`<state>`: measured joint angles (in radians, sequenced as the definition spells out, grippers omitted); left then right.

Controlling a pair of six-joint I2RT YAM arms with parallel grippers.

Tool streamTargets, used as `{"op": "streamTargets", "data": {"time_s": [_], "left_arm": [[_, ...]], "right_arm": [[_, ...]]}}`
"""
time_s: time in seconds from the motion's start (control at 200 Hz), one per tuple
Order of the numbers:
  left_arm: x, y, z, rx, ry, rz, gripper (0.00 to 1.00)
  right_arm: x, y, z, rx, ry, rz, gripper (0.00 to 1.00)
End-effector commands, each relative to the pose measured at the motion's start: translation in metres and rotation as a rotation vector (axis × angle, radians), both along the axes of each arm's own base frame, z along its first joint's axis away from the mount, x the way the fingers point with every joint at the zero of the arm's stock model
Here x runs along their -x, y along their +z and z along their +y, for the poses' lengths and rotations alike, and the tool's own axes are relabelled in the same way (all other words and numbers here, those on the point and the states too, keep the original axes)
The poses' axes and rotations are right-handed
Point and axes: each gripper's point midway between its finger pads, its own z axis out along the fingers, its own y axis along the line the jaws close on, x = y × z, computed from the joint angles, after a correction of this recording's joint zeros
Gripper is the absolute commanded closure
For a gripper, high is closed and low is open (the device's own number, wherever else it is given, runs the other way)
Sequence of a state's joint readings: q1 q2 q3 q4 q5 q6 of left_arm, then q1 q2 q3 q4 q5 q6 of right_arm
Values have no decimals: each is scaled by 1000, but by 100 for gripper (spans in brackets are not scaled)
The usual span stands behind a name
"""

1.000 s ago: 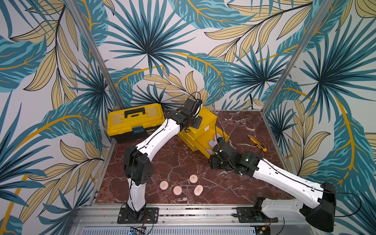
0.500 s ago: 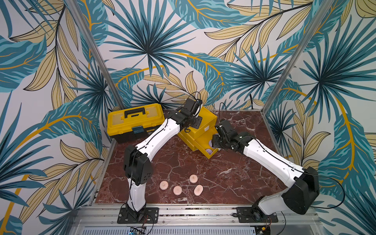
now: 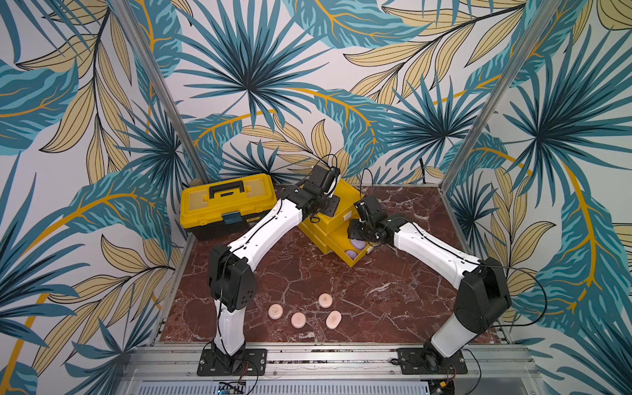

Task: Put the bluetooth earphones in the drawer according to color
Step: Place the bluetooth earphone in the drawer.

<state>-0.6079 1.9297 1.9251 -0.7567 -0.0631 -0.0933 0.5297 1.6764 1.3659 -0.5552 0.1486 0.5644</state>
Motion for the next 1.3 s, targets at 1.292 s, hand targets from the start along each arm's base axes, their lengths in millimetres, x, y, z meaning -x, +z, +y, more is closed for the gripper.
{"op": "streamTargets", "data": {"time_s": [1.292], "left_arm": [[8, -5, 1, -22, -20, 36, 51]], "right_arm": [[15, -33, 49, -160, 251, 157, 51]]}}
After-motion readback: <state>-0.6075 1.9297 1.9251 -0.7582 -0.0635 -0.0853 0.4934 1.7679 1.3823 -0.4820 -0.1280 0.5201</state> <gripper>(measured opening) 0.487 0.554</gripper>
